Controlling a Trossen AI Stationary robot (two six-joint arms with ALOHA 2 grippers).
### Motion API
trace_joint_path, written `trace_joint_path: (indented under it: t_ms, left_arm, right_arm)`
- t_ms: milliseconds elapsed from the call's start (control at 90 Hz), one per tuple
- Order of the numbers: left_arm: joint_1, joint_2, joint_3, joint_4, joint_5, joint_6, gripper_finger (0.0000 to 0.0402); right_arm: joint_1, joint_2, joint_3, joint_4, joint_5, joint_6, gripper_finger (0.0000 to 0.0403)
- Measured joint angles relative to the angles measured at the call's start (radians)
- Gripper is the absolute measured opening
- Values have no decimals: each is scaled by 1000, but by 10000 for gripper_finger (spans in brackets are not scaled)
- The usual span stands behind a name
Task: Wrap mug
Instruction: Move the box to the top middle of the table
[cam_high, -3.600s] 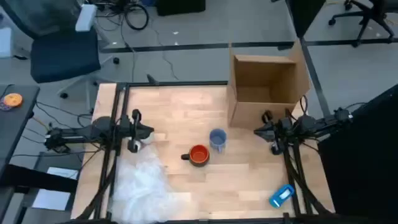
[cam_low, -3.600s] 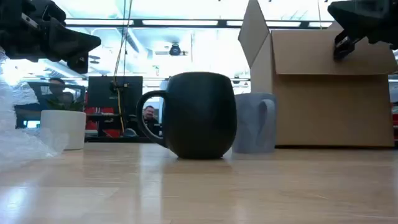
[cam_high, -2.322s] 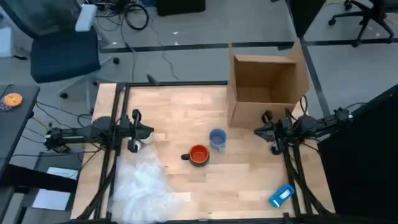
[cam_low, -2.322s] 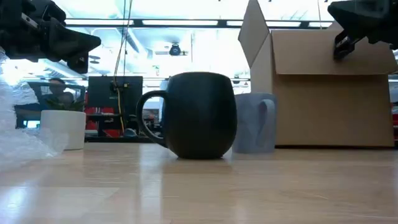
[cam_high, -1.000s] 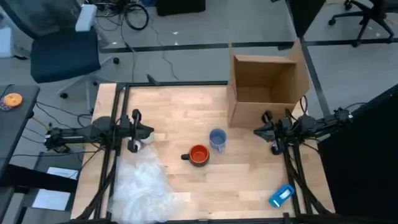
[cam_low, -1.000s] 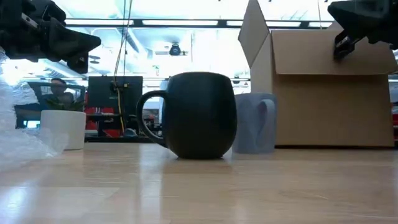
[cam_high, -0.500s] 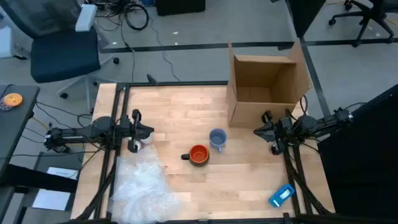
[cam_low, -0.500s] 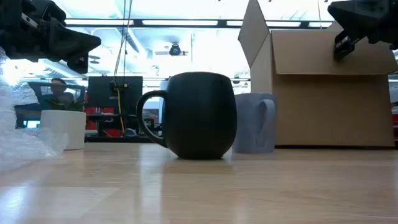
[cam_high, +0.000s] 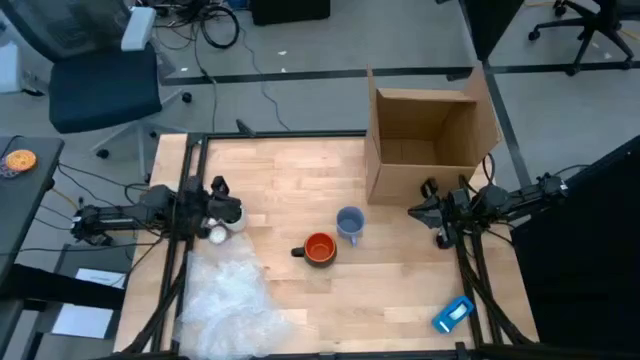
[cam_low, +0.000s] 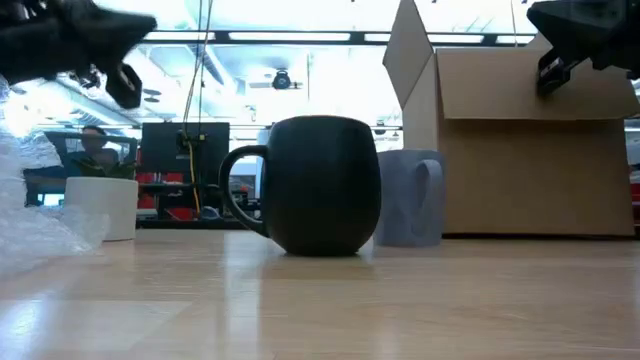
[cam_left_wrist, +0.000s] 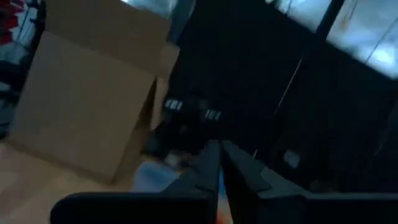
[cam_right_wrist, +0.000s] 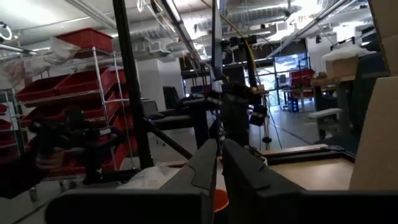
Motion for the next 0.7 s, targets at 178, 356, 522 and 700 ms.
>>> trace_joint_path:
  t_ms: [178,356,522,700]
  left_arm:
    - [0,0,0,127,0,5,0]
    - [-1,0,0,168,13,-41,0]
    - [-1,0,0,214,45,-81,0]
    - [-1,0,0,334,72,-21,0]
  right_arm:
    - [0,0,0,23,0,1,2]
    - [0,0,0,97,1,0,2]
    - [-1,0,0,205,-2,80,2]
    - [-1,0,0,260,-32,125,2]
